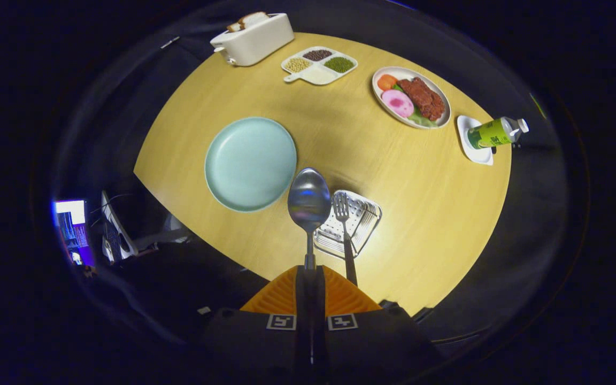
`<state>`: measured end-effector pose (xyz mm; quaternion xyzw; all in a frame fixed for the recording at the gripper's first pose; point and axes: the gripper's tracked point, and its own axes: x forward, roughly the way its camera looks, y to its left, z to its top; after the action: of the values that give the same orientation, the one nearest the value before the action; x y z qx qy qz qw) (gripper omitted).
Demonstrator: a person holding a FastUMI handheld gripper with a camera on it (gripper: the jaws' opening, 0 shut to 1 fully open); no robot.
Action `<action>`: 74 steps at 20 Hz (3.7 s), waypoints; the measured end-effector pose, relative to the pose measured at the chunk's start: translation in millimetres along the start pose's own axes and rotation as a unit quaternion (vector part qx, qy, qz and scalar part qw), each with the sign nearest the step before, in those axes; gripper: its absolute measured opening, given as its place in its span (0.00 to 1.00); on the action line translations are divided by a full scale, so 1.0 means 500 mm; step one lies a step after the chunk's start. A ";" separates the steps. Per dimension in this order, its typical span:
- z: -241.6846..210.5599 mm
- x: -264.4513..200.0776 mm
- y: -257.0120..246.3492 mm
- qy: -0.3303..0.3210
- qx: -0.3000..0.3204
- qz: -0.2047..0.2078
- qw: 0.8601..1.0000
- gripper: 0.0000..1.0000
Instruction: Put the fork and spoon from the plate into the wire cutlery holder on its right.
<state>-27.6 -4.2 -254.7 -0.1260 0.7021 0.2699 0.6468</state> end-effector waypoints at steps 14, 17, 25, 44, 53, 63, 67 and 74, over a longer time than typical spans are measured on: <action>-0.034 0.074 -0.091 0.226 -0.010 -0.058 0.972 0.07; -0.029 0.091 -0.094 0.242 -0.011 -0.060 0.968 0.07; 0.005 0.121 -0.090 0.247 -0.003 -0.055 0.967 0.12; 0.100 0.004 -0.075 -0.166 0.104 -0.068 0.978 0.96; 0.150 -0.232 0.003 -0.449 0.148 -0.146 0.869 0.97; 0.121 -0.350 0.138 -0.601 0.127 -0.187 0.767 0.97; 0.121 -0.358 0.158 -0.606 0.120 -0.189 0.764 0.97; 0.119 -0.368 0.169 -0.615 0.122 -0.186 0.756 0.98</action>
<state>2.0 65.9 -57.8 0.0190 0.1424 0.0751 0.9868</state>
